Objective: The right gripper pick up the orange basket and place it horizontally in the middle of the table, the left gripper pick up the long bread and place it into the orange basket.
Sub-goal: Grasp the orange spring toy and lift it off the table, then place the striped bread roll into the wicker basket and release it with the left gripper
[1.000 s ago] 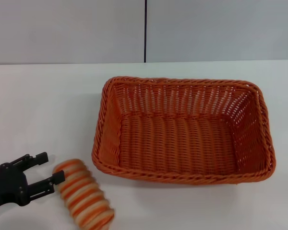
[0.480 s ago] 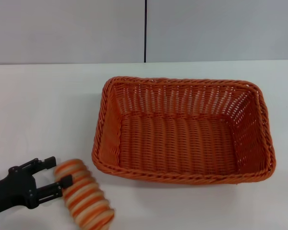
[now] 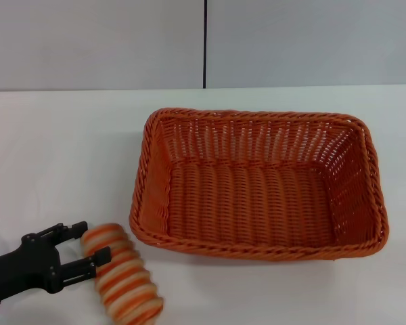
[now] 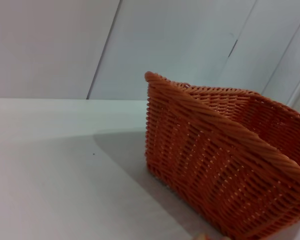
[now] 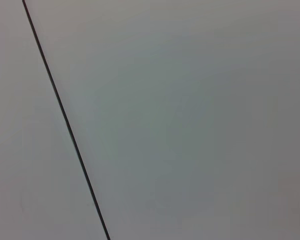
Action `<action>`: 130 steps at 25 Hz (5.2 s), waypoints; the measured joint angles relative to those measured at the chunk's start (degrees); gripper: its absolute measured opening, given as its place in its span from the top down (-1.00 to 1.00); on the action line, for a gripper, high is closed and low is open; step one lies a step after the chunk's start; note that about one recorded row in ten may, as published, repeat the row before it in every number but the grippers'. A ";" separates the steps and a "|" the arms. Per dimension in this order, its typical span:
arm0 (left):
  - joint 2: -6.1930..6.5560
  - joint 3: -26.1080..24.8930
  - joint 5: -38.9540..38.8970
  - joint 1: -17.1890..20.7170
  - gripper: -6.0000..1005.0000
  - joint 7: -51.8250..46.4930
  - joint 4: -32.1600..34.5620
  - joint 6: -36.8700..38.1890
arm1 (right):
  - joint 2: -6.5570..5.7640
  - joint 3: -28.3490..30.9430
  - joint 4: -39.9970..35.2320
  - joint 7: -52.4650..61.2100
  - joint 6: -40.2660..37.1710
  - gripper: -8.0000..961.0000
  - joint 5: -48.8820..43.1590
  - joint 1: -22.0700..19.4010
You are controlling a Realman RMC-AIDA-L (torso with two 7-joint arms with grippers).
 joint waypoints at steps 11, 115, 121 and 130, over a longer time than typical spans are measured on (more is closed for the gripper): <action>0.05 -0.14 0.03 -0.33 -0.57 -1.09 0.11 0.56 | 0.03 0.05 0.00 0.00 -0.71 0.15 0.23 -0.06; -1.88 -26.71 -5.47 -13.02 0.80 -1.58 1.11 17.11 | 0.22 1.39 3.10 0.00 -2.89 0.15 1.97 0.87; -2.35 -18.28 -5.41 -16.62 0.79 0.97 -3.27 14.13 | 0.29 1.46 3.51 -0.01 -2.82 0.15 1.99 0.40; -2.47 -11.88 -6.71 -17.20 0.58 3.84 -5.45 13.36 | 0.25 1.50 3.80 -0.26 -2.91 0.15 2.06 0.82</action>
